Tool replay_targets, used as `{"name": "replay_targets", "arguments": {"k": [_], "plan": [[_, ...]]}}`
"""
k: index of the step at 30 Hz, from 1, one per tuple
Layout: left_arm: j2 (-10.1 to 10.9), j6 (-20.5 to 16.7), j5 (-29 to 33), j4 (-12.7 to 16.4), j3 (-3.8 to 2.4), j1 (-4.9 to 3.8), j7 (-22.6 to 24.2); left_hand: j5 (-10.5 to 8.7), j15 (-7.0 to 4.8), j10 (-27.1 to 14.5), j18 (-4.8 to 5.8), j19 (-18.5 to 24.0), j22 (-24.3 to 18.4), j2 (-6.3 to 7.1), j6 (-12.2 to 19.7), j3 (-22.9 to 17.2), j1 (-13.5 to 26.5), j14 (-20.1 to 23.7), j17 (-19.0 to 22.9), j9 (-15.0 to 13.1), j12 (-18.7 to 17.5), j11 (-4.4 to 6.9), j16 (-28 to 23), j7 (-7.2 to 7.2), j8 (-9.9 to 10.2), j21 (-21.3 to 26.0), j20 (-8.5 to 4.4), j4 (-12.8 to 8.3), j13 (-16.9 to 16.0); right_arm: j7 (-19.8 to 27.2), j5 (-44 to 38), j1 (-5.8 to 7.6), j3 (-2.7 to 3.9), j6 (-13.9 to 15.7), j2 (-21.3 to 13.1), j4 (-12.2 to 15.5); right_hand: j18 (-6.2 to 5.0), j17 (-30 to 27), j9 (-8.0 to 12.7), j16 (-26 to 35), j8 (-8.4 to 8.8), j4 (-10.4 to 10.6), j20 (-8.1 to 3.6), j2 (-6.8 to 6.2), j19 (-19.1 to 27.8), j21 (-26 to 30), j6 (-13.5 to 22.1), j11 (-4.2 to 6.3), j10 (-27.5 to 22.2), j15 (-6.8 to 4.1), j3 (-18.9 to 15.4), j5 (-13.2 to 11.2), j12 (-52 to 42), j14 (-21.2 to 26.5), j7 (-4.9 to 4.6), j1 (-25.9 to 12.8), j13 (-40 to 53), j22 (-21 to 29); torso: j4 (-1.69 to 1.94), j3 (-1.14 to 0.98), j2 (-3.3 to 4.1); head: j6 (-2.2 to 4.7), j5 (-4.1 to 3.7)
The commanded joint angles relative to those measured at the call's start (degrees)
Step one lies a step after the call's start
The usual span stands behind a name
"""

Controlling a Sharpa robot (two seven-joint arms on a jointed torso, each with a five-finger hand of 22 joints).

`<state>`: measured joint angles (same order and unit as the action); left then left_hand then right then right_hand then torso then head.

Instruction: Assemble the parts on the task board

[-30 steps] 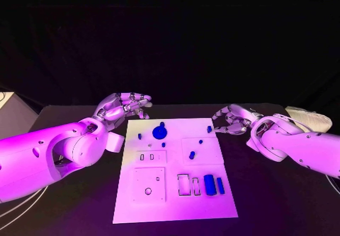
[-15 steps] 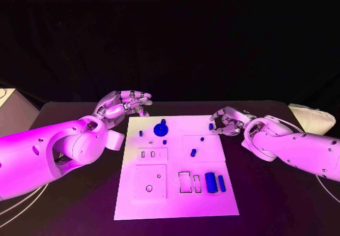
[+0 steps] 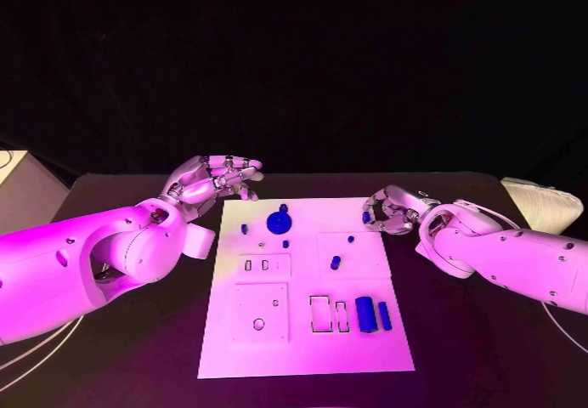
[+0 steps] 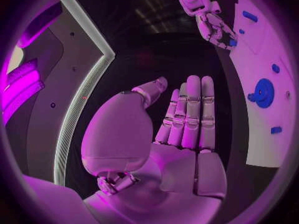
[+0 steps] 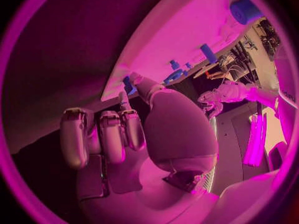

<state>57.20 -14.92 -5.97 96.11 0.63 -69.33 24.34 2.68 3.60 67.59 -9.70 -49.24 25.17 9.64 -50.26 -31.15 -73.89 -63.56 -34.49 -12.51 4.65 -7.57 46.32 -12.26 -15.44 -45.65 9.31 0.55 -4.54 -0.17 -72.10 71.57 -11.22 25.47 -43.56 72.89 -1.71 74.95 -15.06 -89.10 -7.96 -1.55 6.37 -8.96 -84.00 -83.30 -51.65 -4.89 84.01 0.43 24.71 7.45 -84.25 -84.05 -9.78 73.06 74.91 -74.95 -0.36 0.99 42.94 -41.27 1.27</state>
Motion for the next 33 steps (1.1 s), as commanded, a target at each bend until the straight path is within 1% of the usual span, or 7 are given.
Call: {"name": "replay_targets", "arguments": {"k": [1,12,20,23,27,29,33], "plan": [[0.0,0.8,-0.2,0.2,-0.04,-0.03,0.2,0.15,-0.05,0.0,-0.6,0.2,0.0,-0.08,0.4,0.1,-0.4,0.5,-0.1,0.0,0.2,-0.18,0.2,0.06,0.4,-0.4,0.06,-0.3,-0.1,0.1,-0.5,-0.06,0.01,-0.1,0.1,-0.1,-0.06,12.9,-0.1,0.0,-0.51,0.7,0.05,0.8,-2.4,0.1,-0.9,0.1,1.6,0.03,0.2,0.5,-0.3,-5.4,0.03,-0.4,9.9,-10.2,-0.04,-0.04,-0.04,-0.11,0.27],[0.0,0.8,-0.2,0.1,-0.04,-0.03,0.1,0.15,-0.05,0.0,-0.6,0.2,0.0,-0.08,0.4,0.1,-0.4,0.5,-0.1,0.0,0.2,-0.18,0.2,0.06,0.4,-0.4,0.06,-0.3,-0.1,0.3,-0.1,-0.06,0.01,0.1,0.2,0.1,-0.02,12.9,-0.2,0.0,-1.4,1.7,-0.11,0.93,-2.5,-0.1,-2.6,0.23,2.0,-0.2,1.2,1.3,-0.7,-5.4,0.23,-1.0,10.3,-10.4,-0.04,-0.06,-0.03,-0.2,0.05],[0.0,0.8,-0.2,0.1,-0.04,-0.03,0.0,0.16,-0.01,-0.1,-0.6,0.3,0.1,-0.19,0.4,0.1,-0.5,0.6,-0.1,0.0,0.2,-0.22,0.2,0.02,0.4,-0.5,0.08,-0.3,-0.1,0.3,-0.1,-0.06,0.01,0.2,0.4,0.1,0.04,13.1,-0.3,-0.1,-2.05,1.9,-0.42,1.07,-2.7,-0.3,-3.8,0.54,2.3,-0.59,2.0,1.4,-1.0,-5.5,0.61,-0.7,10.6,-10.6,0.0,-0.05,0.0,-0.32,0.21],[0.0,0.8,-0.2,0.1,-0.04,-0.03,0.0,0.16,-0.01,-0.1,-0.6,0.3,0.1,-0.19,0.4,0.1,-0.5,0.6,-0.1,0.0,0.2,-0.22,0.2,0.02,0.4,-0.5,0.08,-0.3,-0.1,0.3,-0.1,-0.06,0.01,0.6,0.5,0.1,0.07,13.2,-0.6,-0.1,-3.03,2.0,-0.85,1.6,-2.7,-0.4,-5.4,1.09,2.5,-1.13,3.0,1.3,-1.2,-5.5,1.31,-0.2,10.8,-10.7,-0.06,-0.02,0.02,-0.37,0.23],[0.1,0.9,-0.2,0.1,-0.04,-0.03,-0.3,0.16,-0.01,-0.2,-0.6,0.4,0.1,-0.22,0.5,0.0,-0.5,0.6,-0.1,0.0,0.2,-0.23,0.2,0.02,0.4,-0.5,0.09,-0.3,-0.1,0.3,0.1,-0.06,0.01,1.5,0.5,0.1,0.13,13.2,-1.7,-0.1,-5.41,2.1,-1.7,1.9,-2.9,-0.6,-8.0,2.36,2.7,-2.05,3.5,1.1,-1.4,-5.5,2.75,0.1,10.9,-10.9,-0.04,-0.02,-0.02,-0.37,0.2],[0.1,0.9,-0.2,0.2,-0.04,-0.03,-0.3,0.16,-0.01,-0.2,-0.6,0.4,0.1,-0.22,0.5,0.0,-0.5,0.6,-0.1,0.0,0.2,-0.23,0.2,0.02,0.4,-0.5,0.09,-0.3,-0.1,0.0,0.2,-0.06,0.01,2.5,0.6,0.3,0.18,13.3,-2.1,-0.2,-6.16,2.2,-2.0,2.17,-3.0,-0.8,-8.4,2.73,2.8,-2.37,3.7,1.1,-1.5,-5.5,3.15,0.2,11.1,-11.0,-0.02,-0.03,-0.02,-0.41,0.22],[0.1,0.9,-0.2,0.2,-0.04,-0.03,-0.4,0.16,-0.01,-0.2,-0.6,0.4,0.1,-0.22,0.5,0.0,-0.5,0.6,-0.1,0.0,0.2,-0.23,0.2,0.02,0.4,-0.5,0.09,-0.3,-0.1,-0.7,0.3,-0.06,0.01,4.6,0.6,0.6,0.22,13.4,-2.4,-0.2,-6.65,2.2,-2.18,2.44,-3.1,-0.9,-8.6,2.97,2.9,-2.51,3.9,1.2,-1.5,-5.6,3.38,0.3,11.1,-11.2,0.01,-0.02,0.01,-0.4,0.24]]}}
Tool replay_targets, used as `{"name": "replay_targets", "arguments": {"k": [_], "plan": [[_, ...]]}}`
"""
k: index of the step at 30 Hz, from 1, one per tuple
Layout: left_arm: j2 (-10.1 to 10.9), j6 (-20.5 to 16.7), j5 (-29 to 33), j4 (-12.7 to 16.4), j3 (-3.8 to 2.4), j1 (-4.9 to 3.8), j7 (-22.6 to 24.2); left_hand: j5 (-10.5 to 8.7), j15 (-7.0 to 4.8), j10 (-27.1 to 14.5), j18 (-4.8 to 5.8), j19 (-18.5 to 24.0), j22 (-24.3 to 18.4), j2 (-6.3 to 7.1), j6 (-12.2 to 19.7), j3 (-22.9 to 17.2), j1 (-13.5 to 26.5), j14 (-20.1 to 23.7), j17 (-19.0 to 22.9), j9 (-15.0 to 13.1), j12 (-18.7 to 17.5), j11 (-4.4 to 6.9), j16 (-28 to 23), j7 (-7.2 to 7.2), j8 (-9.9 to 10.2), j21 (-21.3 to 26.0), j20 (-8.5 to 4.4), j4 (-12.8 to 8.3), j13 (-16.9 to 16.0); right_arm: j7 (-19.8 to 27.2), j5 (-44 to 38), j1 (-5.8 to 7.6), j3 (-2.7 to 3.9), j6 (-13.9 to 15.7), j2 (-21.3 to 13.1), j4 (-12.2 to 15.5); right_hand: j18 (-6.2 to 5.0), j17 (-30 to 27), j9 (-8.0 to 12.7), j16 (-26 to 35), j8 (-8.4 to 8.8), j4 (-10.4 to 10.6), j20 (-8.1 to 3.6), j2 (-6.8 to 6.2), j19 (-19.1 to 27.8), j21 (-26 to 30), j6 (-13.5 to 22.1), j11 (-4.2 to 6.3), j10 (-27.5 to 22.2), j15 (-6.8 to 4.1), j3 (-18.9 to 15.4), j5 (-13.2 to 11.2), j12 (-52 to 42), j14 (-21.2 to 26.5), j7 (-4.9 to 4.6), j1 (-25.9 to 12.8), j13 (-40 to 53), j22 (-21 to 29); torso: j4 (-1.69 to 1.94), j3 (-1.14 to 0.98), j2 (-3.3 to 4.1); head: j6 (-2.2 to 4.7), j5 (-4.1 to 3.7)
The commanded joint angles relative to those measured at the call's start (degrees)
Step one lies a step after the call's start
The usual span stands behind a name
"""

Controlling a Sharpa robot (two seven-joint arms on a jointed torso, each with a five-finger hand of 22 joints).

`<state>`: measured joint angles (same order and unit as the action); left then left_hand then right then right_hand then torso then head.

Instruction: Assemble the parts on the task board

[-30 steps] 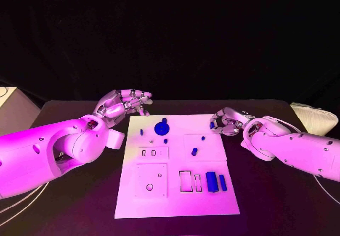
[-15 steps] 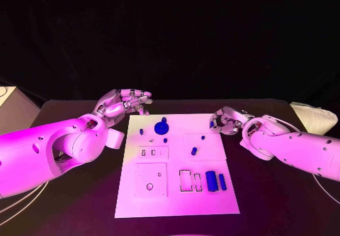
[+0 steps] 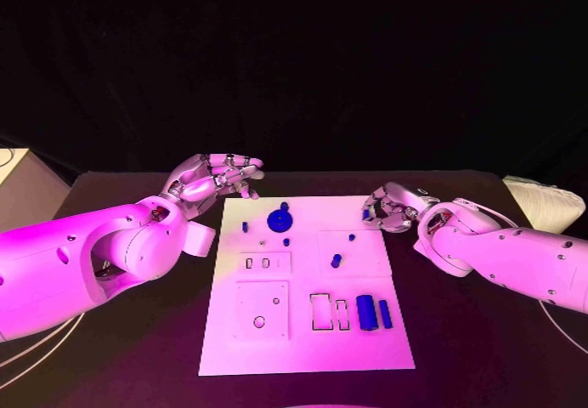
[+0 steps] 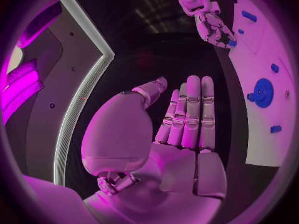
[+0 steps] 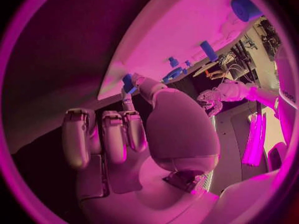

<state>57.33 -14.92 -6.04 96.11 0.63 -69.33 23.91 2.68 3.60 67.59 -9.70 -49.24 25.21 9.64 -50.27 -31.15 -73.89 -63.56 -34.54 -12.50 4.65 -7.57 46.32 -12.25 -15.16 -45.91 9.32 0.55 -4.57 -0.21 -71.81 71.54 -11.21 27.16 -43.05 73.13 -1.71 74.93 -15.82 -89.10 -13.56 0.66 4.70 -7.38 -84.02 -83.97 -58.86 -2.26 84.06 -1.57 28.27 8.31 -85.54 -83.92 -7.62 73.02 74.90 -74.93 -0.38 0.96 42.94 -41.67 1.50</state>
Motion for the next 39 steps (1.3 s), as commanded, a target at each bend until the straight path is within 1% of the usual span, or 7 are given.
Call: {"name": "replay_targets", "arguments": {"k": [1,13,22,31,36,38,39], "plan": [[0.0,0.9,-0.2,0.2,-0.03,-0.03,0.0,0.15,-0.01,-0.2,-0.6,0.4,0.1,-0.22,0.5,0.0,-0.5,0.6,-0.1,0.0,0.2,-0.22,0.2,0.02,0.1,-0.2,0.08,-0.3,-0.1,-1.0,0.0,-0.03,0.0,3.5,0.0,0.5,0.25,13.4,-1.8,-0.2,-1.24,0.0,-0.55,0.96,-3.1,-0.4,-1.5,0.42,2.9,-0.55,0.4,0.3,-0.3,-5.7,1.29,0.4,11.2,-11.2,0.03,0.02,-0.02,-0.03,0.09],[-0.2,0.6,-0.2,-0.3,-0.03,-0.03,-0.2,0.15,0.04,-0.3,-0.59,0.5,0.1,-0.19,0.6,0.1,-0.5,0.7,-0.1,0.0,0.2,-0.29,0.3,-0.05,0.2,-0.3,0.12,-0.4,-0.1,-6.0,0.5,1.97,0.32,5.6,-1.2,6.8,0.29,13.5,-2.5,-0.2,-1.98,-0.4,-0.81,1.13,-3.2,-0.5,-0.8,0.6,2.9,-0.73,1.0,-0.3,-0.3,-5.7,1.39,0.8,11.2,-11.4,-0.16,0.18,-0.42,0.19,0.11],[-1.0,-0.6,-0.7,-1.5,-0.02,-0.04,-1.6,0.15,-0.05,0.9,-0.59,1.1,0.2,-0.2,0.5,0.5,-0.5,1.1,-0.1,-0.2,1.4,0.01,0.4,0.15,0.0,-0.4,0.27,-0.3,-0.6,-12.3,-0.2,4.08,0.29,2.1,2.6,13.9,0.35,13.5,-2.6,-0.2,-1.96,-0.6,-0.8,1.07,-3.3,-0.7,0.0,0.42,2.8,-0.63,1.4,-0.6,-0.1,-5.7,1.13,1.0,11.1,-11.5,0.35,0.77,-1.17,-0.25,0.35],[-1.9,-1.2,-2.4,-2.4,-0.01,-0.05,-4.4,0.18,-1.47,2.7,-0.75,0.4,1.2,-1.07,-0.5,3.6,-0.5,-0.8,-2.2,-1.4,10.4,1.84,5.1,1.64,-2.1,-2.6,-0.43,-0.1,-6.8,-17.1,-3.7,2.28,-0.26,0.3,8.9,15.9,0.31,13.4,-2.7,-0.2,-2.0,-0.6,-0.76,1.02,-3.2,-0.5,0.2,0.38,2.7,-0.56,1.5,-0.4,0.1,-5.7,1.08,1.0,10.9,-11.4,0.71,1.16,-1.65,-0.96,0.77],[-2.0,-0.5,-3.3,-2.6,-0.01,-0.05,-6.0,0.04,-2.48,-1.4,-0.81,-2.9,3.8,-1.89,-0.3,4.2,-1.3,-5.5,-9.6,-2.9,21.8,2.75,14.7,2.55,-4.7,-7.8,-2.01,-0.2,-15.5,-19.0,-5.6,0.71,-0.42,0.3,11.1,15.9,0.31,13.3,-2.7,-0.2,-2.04,-0.7,-0.73,0.95,-3.2,-0.5,0.3,0.34,2.7,-0.51,1.6,-0.2,0.1,-5.7,1.03,0.9,10.9,-11.4,0.8,1.26,-1.71,-1.4,0.99],[-2.0,0.1,-4.0,-2.7,-0.01,-0.05,-6.7,0.05,-3.0,-3.6,-0.82,-7.9,5.9,-2.09,0.5,3.3,-1.6,-13.6,-23.4,-3.2,25.8,2.99,25.0,2.55,-5.4,-11.7,-3.06,-0.2,-18.5,-19.9,-6.3,0.12,-0.48,0.1,11.9,16.0,0.31,13.3,-2.7,-0.2,-2.04,-0.7,-0.73,0.95,-3.2,-0.5,0.3,0.34,2.7,-0.51,1.6,-0.2,0.1,-5.7,1.03,0.9,10.9,-11.4,0.76,1.22,-1.69,-1.55,1.17],[-2.0,0.4,-4.4,-2.7,-0.01,-0.05,-7.0,0.1,-3.09,-4.2,-0.59,-9.2,7.2,-2.03,0.7,2.9,-1.7,-14.3,-24.7,-3.3,26.6,3.05,25.8,2.65,-5.6,-12.6,-3.2,-0.3,-19.0,-20.4,-6.7,-0.18,-0.5,0.0,12.1,16.2,0.31,13.3,-2.7,-0.2,-2.04,-0.7,-0.73,0.95,-3.2,-0.5,0.3,0.34,2.7,-0.51,1.6,-0.2,0.1,-5.7,1.03,0.9,10.9,-11.4,0.79,1.2,-1.7,-1.65,1.21]]}}
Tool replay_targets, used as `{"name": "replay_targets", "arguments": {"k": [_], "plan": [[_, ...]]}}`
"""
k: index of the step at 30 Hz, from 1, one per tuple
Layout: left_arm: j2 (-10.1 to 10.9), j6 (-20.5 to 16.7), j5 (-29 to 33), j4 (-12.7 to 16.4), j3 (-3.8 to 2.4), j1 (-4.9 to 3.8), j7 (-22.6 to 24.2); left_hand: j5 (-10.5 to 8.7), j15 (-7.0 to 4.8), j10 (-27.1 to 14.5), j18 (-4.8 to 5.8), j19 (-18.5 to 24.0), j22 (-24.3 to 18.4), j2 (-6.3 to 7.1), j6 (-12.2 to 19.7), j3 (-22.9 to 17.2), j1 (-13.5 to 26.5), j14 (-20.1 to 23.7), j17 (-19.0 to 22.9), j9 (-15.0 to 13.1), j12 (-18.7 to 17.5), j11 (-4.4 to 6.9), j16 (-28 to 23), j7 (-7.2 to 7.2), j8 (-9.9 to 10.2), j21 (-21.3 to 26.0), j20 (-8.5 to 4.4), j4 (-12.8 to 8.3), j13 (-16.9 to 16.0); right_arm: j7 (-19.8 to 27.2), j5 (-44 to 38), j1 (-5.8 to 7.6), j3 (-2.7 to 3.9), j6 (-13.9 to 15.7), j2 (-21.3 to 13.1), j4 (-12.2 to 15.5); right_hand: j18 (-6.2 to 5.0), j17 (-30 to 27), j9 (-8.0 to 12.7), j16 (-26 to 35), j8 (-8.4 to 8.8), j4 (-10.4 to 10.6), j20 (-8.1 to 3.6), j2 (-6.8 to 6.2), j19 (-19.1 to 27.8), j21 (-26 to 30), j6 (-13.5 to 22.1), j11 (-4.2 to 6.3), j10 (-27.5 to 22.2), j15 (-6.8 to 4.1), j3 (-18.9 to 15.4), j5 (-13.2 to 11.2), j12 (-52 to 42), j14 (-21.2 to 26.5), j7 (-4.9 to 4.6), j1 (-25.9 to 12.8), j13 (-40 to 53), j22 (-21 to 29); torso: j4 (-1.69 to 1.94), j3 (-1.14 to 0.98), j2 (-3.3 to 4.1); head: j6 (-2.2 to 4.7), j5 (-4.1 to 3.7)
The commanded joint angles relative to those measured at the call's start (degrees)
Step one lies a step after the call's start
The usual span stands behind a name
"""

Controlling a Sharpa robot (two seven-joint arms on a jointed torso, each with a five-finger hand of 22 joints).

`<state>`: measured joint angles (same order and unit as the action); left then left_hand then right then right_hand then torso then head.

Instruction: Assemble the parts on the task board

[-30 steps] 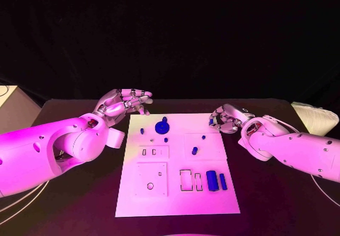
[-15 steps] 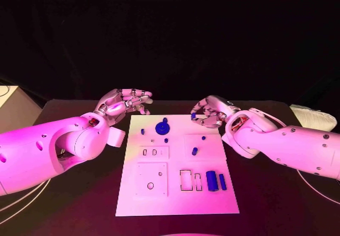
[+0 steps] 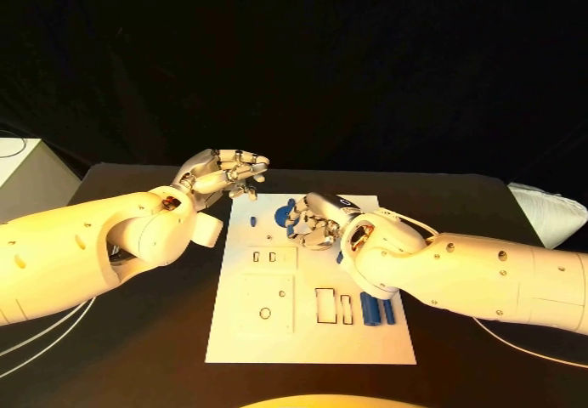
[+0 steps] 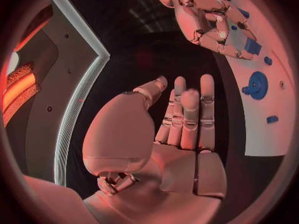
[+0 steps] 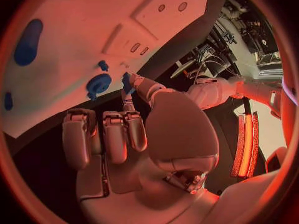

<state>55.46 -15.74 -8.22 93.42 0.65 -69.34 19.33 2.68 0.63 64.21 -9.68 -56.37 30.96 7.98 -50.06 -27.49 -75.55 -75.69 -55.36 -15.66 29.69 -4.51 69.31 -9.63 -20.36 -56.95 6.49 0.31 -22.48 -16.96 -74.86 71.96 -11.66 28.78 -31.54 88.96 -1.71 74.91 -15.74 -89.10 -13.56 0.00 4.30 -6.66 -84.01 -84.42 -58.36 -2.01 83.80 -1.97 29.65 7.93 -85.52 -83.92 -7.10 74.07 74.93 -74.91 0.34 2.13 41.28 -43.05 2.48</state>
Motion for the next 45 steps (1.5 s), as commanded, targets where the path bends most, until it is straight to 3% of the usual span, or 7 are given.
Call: {"name": "replay_targets", "arguments": {"k": [1,2,5,11,20,29,45], "plan": [[-0.1,1.5,-2.5,0.0,-0.03,-0.04,-2.8,0.15,-0.2,-1.2,-0.38,-3.4,2.8,-0.32,0.6,-1.0,0.0,-3.0,-5.5,-0.2,2.0,0.03,3.8,0.04,-0.5,-2.6,-0.48,-0.1,-1.4,-4.1,-3.9,-0.89,-0.07,-1.8,0.9,0.5,0.3,13.3,-2.8,-0.1,-2.06,0.0,-0.32,0.14,-3.2,0.0,-0.1,0.06,2.9,-0.08,0.2,0.4,0.0,-5.6,0.48,-0.2,10.9,-11.4,0.11,0.02,-0.05,-0.32,0.22],[-0.1,1.8,-2.8,0.0,-0.03,-0.04,-3.1,0.12,-0.31,-1.8,0.41,-7.4,7.6,-0.32,0.8,-1.5,0.0,-3.5,-6.4,-0.3,2.6,0.06,4.2,0.06,-0.7,-5.7,-0.71,0.0,-1.8,-4.6,-4.2,-1.19,-0.09,-1.9,1.1,0.6,0.28,13.3,-2.9,-0.1,-2.08,0.1,-0.3,0.08,-3.2,0.1,-0.1,0.04,2.9,-0.06,0.2,0.4,0.1,-5.7,0.46,-0.3,10.9,-11.4,0.15,0.05,-0.07,-0.4,0.21],[0.0,2.5,-3.6,-0.1,-0.03,-0.04,-4.0,0.08,-0.38,-3.5,-1.02,-8.3,-3.3,-0.03,2.1,-3.5,0.3,-1.3,1.0,-0.8,1.3,-0.17,-2.8,-0.08,-1.4,1.7,-1.31,0.3,-0.7,-5.8,-5.2,-2.04,-0.14,-2.1,1.7,0.7,0.33,13.4,-2.9,-0.2,-2.09,0.1,-0.29,0.07,-3.3,-0.1,-0.1,0.03,2.9,-0.04,0.2,0.5,0.1,-5.7,0.45,-0.4,10.9,-11.5,0.19,0.07,-0.06,-0.54,0.29],[0.0,3.2,-4.3,-0.2,-0.02,-0.04,-4.9,0.21,-0.24,-4.7,-0.89,-13.3,-10.9,0.41,4.2,-5.2,0.2,3.5,15.7,-1.4,-3.5,-0.85,-20.5,-0.95,-2.1,11.8,-1.25,0.3,3.6,-7.2,-7.2,-3.39,-0.21,-1.5,2.7,0.5,0.31,13.2,-2.9,-0.1,-2.09,0.1,-0.26,-0.05,-3.3,0.0,0.1,0.0,2.9,0.0,0.2,0.6,0.1,-5.6,0.41,-0.5,10.8,-11.5,0.06,-0.06,0.05,-0.85,0.61],[0.1,2.6,-4.4,-0.2,0.0,-0.04,-4.0,0.14,-0.02,-3.1,-0.79,-15.2,-11.6,1.18,4.1,-4.5,1.1,-0.1,5.1,-1.5,-4.0,-0.83,-12.3,-0.76,-2.6,12.4,-1.06,0.5,4.7,-8.2,-9.2,-4.11,-0.23,-1.0,3.3,0.6,0.32,13.2,-3.0,-0.1,-2.11,0.1,-0.23,-0.24,-3.3,-0.1,0.2,-0.03,2.9,0.03,0.2,0.7,0.1,-5.6,0.39,-0.6,10.9,-11.5,0.02,-0.02,0.05,-1.32,0.85],[0.1,2.2,-4.4,-0.2,0.04,-0.04,-3.6,0.14,0.08,-2.6,0.9,-17.0,1.6,1.31,4.0,-4.6,1.3,-0.1,-1.2,-1.5,-2.6,-0.71,-6.4,-0.63,-3.0,2.1,-0.95,0.5,4.5,-8.8,-10.2,-4.54,-0.28,-1.2,3.7,0.1,0.31,13.2,-3.1,-0.1,-2.22,0.2,-0.17,-0.69,-3.3,0.0,0.3,-0.07,2.9,0.09,0.1,0.7,0.1,-5.6,0.35,-1.1,10.9,-11.5,0.05,-0.03,0.09,-1.67,0.85],[0.1,2.2,-4.4,-0.2,0.09,-0.04,-3.6,0.14,0.13,-2.8,1.13,-16.9,3.8,1.35,4.1,-4.6,1.4,-0.1,-2.4,-1.5,-2.2,-0.73,-5.3,-0.64,-3.1,0.2,-0.88,0.5,4.5,-9.4,-10.8,-5.22,-0.41,-2.3,4.7,-0.8,0.26,13.1,-3.2,0.0,-2.35,0.6,-0.07,-1.71,-3.2,0.2,0.7,-0.16,2.8,0.17,-0.3,0.6,0.2,-5.6,0.27,-2.1,10.8,-11.4,0.07,-0.03,0.04,-2.2,0.91]]}}
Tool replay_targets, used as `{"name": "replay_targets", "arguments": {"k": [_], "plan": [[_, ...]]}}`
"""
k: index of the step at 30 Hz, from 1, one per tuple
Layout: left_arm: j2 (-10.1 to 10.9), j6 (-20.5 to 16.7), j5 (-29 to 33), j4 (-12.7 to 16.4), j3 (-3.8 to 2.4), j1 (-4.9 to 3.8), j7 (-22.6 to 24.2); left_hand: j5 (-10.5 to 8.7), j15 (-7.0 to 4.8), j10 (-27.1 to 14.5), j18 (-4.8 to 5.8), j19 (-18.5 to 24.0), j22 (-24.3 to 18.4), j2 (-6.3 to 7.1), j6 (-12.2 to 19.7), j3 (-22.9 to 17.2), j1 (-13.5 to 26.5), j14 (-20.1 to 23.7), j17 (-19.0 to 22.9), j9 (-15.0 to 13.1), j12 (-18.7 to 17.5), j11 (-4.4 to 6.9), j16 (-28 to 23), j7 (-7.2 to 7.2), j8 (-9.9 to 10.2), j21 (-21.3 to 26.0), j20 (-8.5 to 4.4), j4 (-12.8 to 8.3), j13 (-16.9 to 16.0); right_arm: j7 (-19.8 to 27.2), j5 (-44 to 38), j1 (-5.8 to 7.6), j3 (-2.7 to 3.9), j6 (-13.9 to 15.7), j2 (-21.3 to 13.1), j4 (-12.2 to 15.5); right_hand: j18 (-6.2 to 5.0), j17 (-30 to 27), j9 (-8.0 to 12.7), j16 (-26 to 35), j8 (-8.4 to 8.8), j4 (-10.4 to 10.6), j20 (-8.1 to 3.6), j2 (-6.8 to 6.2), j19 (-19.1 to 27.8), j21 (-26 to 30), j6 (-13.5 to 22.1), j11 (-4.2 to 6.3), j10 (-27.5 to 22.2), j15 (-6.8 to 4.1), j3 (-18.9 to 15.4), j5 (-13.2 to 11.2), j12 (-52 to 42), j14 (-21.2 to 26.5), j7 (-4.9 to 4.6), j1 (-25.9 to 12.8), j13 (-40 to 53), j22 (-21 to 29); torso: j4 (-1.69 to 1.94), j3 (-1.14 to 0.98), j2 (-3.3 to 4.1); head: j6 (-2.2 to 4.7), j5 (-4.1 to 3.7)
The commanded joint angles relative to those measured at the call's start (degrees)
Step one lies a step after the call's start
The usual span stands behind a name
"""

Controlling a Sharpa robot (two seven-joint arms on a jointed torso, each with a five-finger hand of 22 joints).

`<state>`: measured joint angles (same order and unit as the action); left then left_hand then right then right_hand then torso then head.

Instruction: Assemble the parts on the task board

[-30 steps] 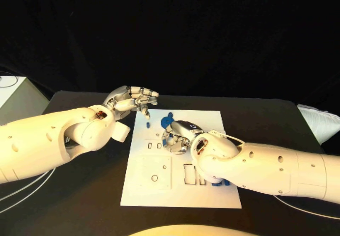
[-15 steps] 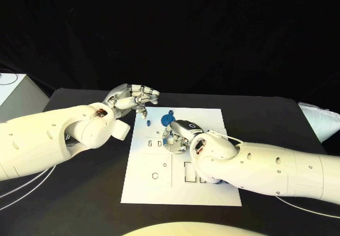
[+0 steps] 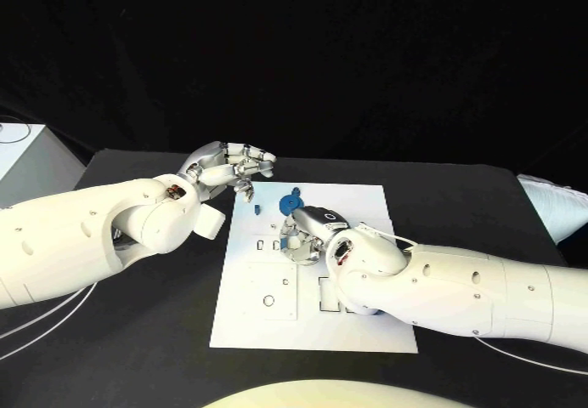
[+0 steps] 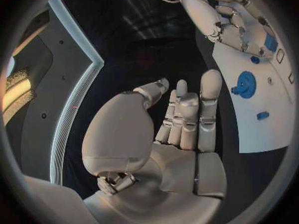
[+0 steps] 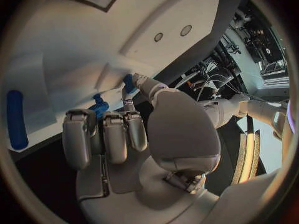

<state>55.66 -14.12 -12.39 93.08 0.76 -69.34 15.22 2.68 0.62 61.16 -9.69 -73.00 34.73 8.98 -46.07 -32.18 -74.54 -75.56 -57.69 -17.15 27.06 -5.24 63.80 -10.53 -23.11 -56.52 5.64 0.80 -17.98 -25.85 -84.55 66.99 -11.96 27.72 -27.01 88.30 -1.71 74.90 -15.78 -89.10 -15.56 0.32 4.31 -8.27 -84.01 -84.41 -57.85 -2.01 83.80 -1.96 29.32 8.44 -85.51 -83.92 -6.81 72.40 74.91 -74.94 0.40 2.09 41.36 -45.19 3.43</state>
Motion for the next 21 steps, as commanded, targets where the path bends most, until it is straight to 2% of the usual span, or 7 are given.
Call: {"name": "replay_targets", "arguments": {"k": [1,15,21], "plan": [[-0.1,0.6,-0.2,0.1,-0.02,-0.03,0.6,0.14,0.15,0.2,1.16,-0.2,0.4,0.37,0.1,0.1,0.5,-0.2,-0.1,0.0,0.5,-0.02,0.3,0.24,-0.4,-0.5,-0.01,0.0,-0.1,-0.5,-1.2,-0.28,-0.12,-1.2,0.2,-0.2,0.27,13.1,-3.2,0.0,-0.35,0.3,-0.07,-0.11,-3.2,0.2,0.2,-0.15,2.8,0.17,0.0,0.1,0.2,-5.6,-0.02,-0.5,10.8,-11.3,0.02,0.02,-0.05,-0.07,-0.04],[-0.1,0.8,-0.2,0.1,0.0,-0.03,0.6,0.13,0.17,0.1,1.2,-0.2,0.8,0.36,0.2,0.1,0.5,-0.1,-0.2,0.0,0.5,-0.04,0.4,0.22,-0.4,-0.8,0.02,0.0,-0.1,-0.5,-1.3,-0.5,-0.13,-1.6,0.4,-0.2,0.24,13.0,-3.2,0.0,-0.33,0.4,-0.06,-0.26,-3.2,0.3,0.3,-0.18,2.7,0.19,-0.1,0.1,0.3,-5.6,-0.05,-0.7,10.7,-11.3,-0.04,0.02,-0.05,-0.36,0.0],[-0.1,0.8,-0.2,0.1,0.01,-0.03,0.6,0.13,0.17,0.1,1.2,-0.2,0.8,0.36,0.2,0.1,0.5,-0.1,-0.2,0.0,0.5,-0.04,0.4,0.22,-0.4,-0.8,0.02,0.0,-0.1,-0.5,-1.3,-0.51,-0.14,-2.2,0.4,-0.4,0.17,12.8,-3.2,0.1,-0.25,0.6,-0.01,-0.72,-3.0,0.6,0.7,-0.26,2.5,0.24,-0.2,0.0,0.6,-5.5,-0.16,-1.0,10.5,-11.1,-0.01,0.0,-0.04,-0.44,-0.02]]}}
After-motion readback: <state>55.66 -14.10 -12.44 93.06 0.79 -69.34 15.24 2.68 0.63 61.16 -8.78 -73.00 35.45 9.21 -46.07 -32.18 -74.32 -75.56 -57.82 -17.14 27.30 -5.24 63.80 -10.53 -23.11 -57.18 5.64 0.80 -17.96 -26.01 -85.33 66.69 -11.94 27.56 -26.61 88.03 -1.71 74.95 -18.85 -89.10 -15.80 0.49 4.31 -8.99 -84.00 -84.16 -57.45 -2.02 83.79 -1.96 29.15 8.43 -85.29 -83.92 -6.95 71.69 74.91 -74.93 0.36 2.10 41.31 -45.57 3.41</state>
